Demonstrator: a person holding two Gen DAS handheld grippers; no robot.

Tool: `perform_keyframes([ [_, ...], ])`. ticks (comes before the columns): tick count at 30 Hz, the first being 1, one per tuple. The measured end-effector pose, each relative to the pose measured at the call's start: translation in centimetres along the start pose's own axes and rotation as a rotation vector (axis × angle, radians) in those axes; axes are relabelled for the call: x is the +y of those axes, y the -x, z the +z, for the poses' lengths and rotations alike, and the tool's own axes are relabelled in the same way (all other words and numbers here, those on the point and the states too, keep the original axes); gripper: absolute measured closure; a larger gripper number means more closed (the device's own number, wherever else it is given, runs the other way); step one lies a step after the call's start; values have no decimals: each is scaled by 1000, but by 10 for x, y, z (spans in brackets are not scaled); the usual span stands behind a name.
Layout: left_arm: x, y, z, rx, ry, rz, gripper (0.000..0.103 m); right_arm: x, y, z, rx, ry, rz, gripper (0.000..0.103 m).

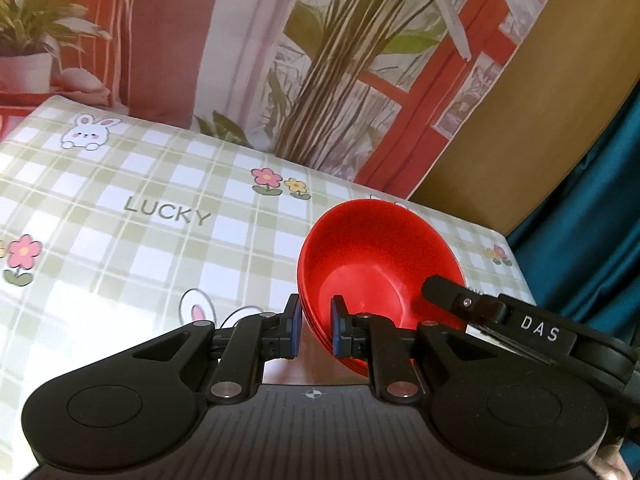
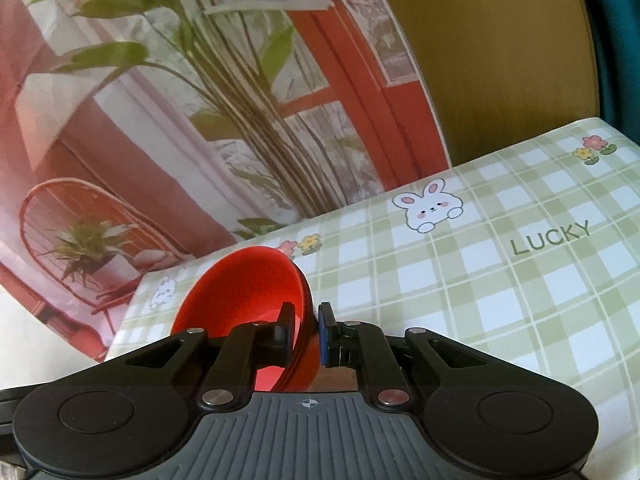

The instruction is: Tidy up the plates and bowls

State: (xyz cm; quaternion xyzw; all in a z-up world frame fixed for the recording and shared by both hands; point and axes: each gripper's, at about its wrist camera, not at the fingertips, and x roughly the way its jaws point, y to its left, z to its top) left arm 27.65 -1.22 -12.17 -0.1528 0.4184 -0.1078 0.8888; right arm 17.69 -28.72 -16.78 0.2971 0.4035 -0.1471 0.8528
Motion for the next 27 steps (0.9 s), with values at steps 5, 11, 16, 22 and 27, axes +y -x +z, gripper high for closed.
perform_keyframes([
  [5,0,19,-8,-22,-20,15,87,12,17,-11,-14,25,-1,92],
  [11,-3,38,-25,-45,-44,25,87,20,35,-26,-20,39,-2,92],
  [16,-2,47,-38,-47,-57,29,87,20,47,-38,-26,19,-4,92],
  [22,0,52,-52,-38,-74,33,86,19,56,-54,-20,24,-14,92],
  [27,3,53,-63,-18,-85,41,86,20,58,-66,-11,35,-28,92],
])
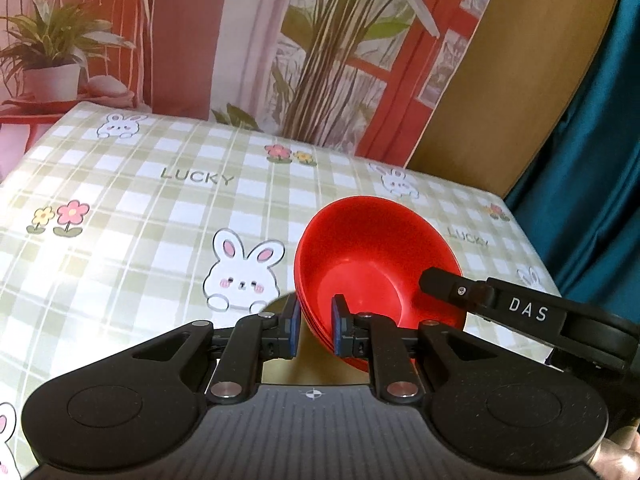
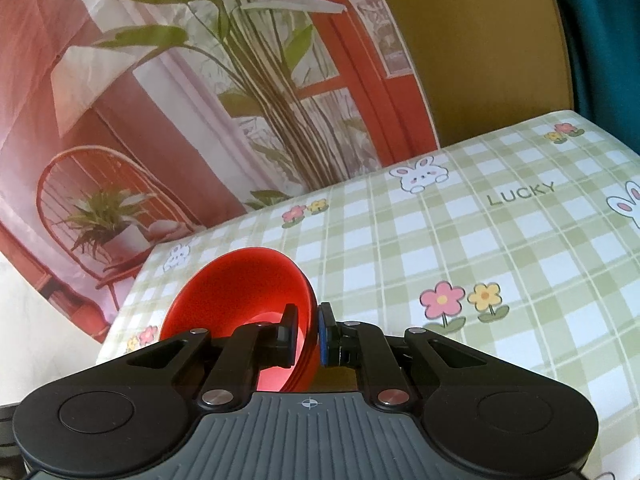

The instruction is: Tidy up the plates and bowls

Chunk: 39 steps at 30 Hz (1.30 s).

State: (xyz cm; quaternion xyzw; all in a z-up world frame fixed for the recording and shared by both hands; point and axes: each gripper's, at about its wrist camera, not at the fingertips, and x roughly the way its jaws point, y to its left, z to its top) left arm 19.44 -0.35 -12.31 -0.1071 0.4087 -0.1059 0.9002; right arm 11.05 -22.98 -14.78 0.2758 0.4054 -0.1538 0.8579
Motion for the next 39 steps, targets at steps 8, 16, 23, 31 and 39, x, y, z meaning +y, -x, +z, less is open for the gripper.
perform_keyframes([
  [8,8,3,-15,26,5,5,86,5,2,-19,27,25,-17,92],
  [16,10,3,-24,40,-2,14,86,5,1,-34,59,37,-32,92],
  [23,12,1,-27,47,-3,22,86,5,-1,-39,70,43,-38,92],
  [31,14,-3,-30,55,-6,32,86,2,-5,-43,92,44,-37,92],
  [39,12,-3,-31,48,-12,36,86,5,-6,-44,96,56,-39,92],
])
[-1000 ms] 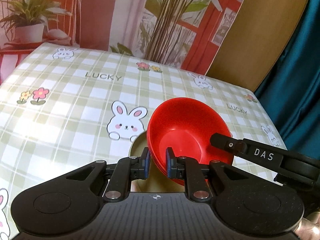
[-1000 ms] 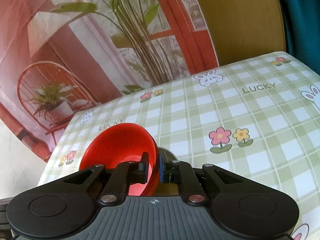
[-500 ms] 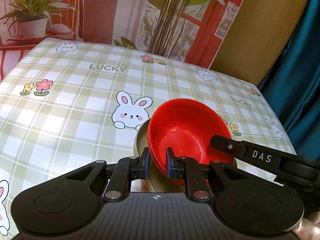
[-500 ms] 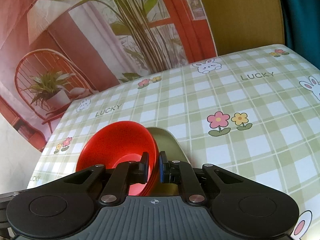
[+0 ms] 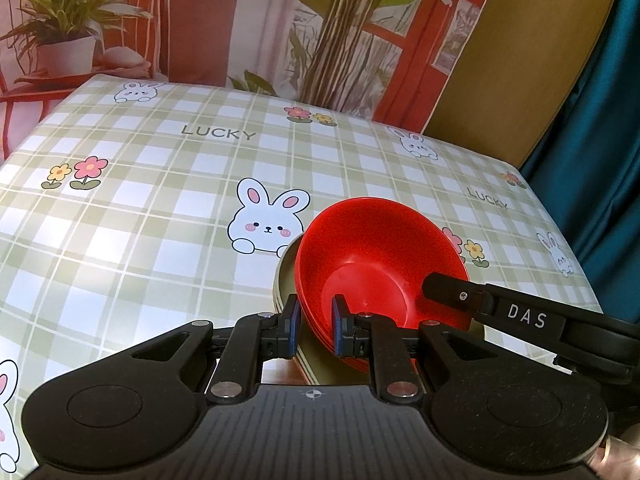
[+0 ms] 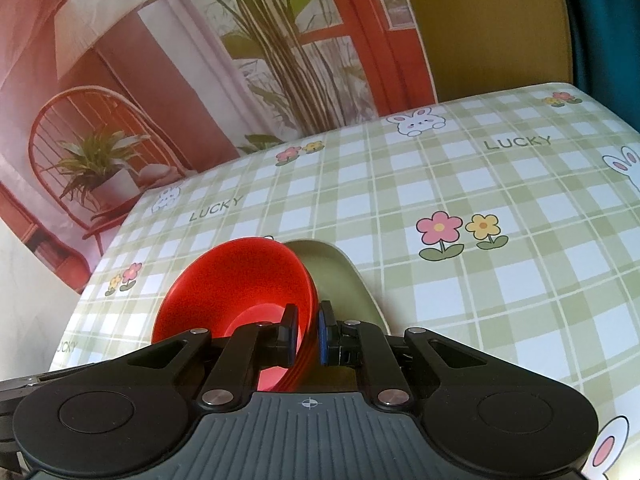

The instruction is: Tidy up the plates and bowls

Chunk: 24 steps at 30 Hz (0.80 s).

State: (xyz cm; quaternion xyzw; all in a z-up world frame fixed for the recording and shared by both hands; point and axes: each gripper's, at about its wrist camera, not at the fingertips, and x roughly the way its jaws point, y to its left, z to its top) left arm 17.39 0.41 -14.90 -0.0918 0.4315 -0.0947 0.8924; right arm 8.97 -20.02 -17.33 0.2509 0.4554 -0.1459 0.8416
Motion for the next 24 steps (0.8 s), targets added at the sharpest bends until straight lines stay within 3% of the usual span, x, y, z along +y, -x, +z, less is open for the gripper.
perform_keyframes([
  [5,-3,2,-1,-6,-19,19,85,0,0,0,0,-4,2,92],
  [9,-2,5,1,-14,-23,29,85,3,3,0,-13,25,-4,85],
  [21,-11,34,4,-106,-60,15,83,13,30,6,-78,68,-30,82],
  [22,-12,37,4,-113,-68,16,82,13,33,6,-84,72,-32,82],
  [24,-14,42,4,-132,-80,19,69,15,39,6,-94,81,-37,81],
])
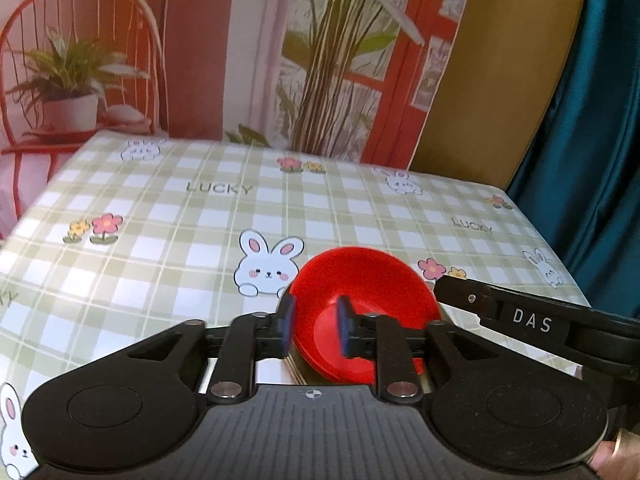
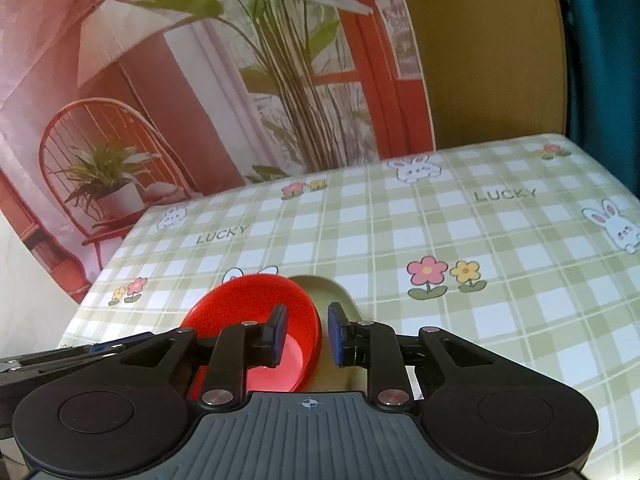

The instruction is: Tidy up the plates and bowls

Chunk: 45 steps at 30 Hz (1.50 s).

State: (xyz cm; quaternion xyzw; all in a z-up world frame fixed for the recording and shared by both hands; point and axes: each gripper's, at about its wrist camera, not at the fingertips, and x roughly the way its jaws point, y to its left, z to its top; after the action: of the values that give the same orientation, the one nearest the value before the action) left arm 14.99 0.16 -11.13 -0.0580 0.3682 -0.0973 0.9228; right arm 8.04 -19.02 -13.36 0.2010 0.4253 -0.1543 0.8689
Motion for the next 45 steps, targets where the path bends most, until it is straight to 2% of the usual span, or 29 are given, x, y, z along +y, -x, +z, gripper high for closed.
perform_keyframes([
  [4,-5,16,4,-69,-43,18,60,2,12,2,-26,24,-9,80],
  [6,-7,27,8,-116,-68,7,43,3,19,4,-44,35,-19,77],
  [8,-7,38,12,-161,-73,5,32,4,28,7,-66,45,-29,75],
  [10,-8,49,18,-207,-94,19,29,5,35,9,-83,61,-35,69],
  [12,-11,59,25,-239,-126,42,26,7,45,14,-102,77,-39,51],
  [14,-14,69,33,-272,-160,70,22,9,55,19,-128,89,-39,38],
  [16,-17,79,40,-302,-182,94,18,12,66,25,-147,100,-38,30],
  [18,-19,90,47,-328,-188,111,16,15,76,33,-161,104,-33,15],
  [20,-19,103,54,-345,-190,122,15,20,88,41,-179,106,-19,7],
  [22,-19,116,61,-364,-195,132,14,26,101,50,-204,114,-18,7],
  [24,-20,130,67,-387,-201,144,14,31,114,58,-221,119,-20,0],
  [34,-26,190,91,-481,-199,202,11,56,177,87,-350,154,10,0],
  [45,-27,211,93,-507,-175,205,11,71,206,95,-406,184,11,0],
])
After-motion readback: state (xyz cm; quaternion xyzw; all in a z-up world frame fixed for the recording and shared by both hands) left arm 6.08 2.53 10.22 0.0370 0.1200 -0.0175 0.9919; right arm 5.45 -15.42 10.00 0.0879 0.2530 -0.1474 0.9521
